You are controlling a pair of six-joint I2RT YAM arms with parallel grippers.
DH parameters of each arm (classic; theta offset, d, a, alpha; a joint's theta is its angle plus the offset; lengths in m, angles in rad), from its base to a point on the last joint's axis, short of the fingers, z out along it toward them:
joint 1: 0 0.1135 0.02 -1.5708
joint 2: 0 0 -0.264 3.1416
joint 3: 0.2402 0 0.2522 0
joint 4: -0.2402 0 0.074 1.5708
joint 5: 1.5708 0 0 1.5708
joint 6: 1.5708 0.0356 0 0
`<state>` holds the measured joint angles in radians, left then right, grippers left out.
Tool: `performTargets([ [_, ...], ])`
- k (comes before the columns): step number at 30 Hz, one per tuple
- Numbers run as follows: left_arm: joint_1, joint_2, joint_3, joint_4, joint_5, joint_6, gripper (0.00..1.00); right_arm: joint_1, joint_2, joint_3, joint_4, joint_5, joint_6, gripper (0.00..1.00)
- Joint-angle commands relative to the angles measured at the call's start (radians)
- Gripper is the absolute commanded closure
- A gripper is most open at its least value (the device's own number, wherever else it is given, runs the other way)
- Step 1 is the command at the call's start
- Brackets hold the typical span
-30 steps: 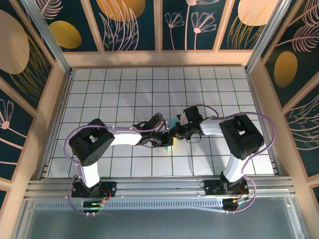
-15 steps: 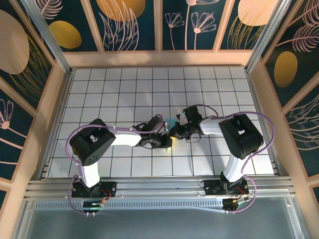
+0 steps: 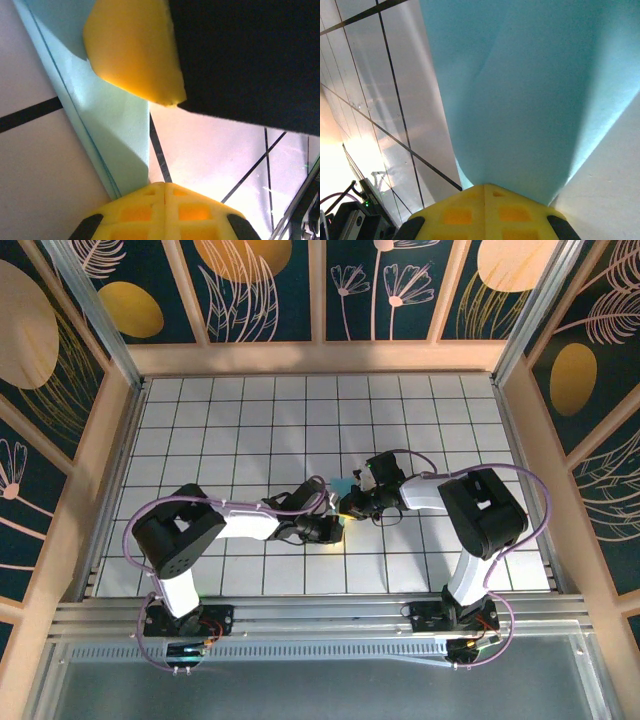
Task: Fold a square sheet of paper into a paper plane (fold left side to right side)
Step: Fold the wing for the fifth time at the center of the table.
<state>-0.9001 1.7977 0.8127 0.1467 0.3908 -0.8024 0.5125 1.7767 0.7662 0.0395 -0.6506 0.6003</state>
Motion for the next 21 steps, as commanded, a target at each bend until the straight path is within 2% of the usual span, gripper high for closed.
performTargets([
  [1, -0.023, -0.016, -0.040, -0.108, 0.036, 0.019, 1.00, 0.011, 0.080, -0.028, -0.132, 0.168, -0.031, 1.00],
  [19, -0.055, -0.078, -0.086, -0.144, 0.025, 0.032, 1.00, 0.011, 0.077, 0.006, -0.145, 0.159, -0.037, 1.00],
  [21, -0.055, -0.133, -0.093, -0.133, 0.003, 0.019, 1.00, 0.011, 0.060, 0.020, -0.146, 0.151, -0.040, 1.00],
])
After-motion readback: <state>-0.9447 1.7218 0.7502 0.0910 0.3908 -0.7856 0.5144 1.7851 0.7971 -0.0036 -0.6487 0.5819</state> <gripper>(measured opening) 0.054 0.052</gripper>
